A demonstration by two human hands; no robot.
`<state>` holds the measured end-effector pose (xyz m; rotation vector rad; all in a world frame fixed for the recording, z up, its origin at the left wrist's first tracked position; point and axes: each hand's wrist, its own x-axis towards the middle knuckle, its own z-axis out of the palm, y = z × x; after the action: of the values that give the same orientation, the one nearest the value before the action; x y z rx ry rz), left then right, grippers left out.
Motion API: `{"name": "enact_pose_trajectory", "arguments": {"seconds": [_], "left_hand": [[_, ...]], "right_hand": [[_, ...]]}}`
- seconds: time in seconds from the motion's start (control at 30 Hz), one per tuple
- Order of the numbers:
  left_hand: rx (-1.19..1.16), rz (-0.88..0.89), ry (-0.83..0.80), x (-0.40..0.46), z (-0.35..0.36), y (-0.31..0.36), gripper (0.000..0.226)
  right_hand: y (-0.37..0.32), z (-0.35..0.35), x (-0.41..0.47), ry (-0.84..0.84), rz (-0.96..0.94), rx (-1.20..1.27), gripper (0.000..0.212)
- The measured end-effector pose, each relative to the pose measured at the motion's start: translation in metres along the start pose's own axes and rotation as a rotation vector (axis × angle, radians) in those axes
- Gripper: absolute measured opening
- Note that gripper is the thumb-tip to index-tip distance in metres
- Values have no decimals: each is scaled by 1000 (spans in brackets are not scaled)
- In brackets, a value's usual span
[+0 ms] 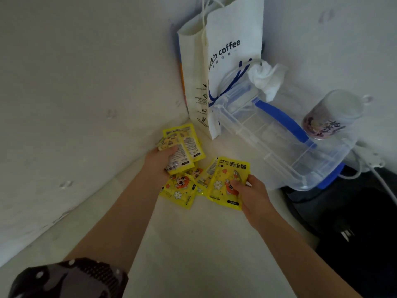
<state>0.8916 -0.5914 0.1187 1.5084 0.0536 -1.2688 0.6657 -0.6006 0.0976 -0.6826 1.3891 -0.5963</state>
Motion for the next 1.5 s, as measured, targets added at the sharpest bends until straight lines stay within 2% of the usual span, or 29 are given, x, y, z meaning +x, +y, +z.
{"name": "enact_pose_trajectory", "arguments": {"seconds": [0.13,0.47,0.8,1.17,1.5], "left_hand": [[-87,4,-46,-28,-26,-21,40],[-165,-15,-112,-155,-100,-104,38],[-96,-1,-161,-277,-174,-194,26],[64,-67,-324,-389,-272,-291,33],[238,-147,-442,-460,-277,-360,29]], "right_hand": [[7,-14,-25,-15,-16,3,17],[46,-63,-136,-78,-58,48,25],[141,-101,-282,-37,-116,124,23],[290,-124,-441,165,-162,182,18],[373,-184,-549,399,-189,130,17]]}}
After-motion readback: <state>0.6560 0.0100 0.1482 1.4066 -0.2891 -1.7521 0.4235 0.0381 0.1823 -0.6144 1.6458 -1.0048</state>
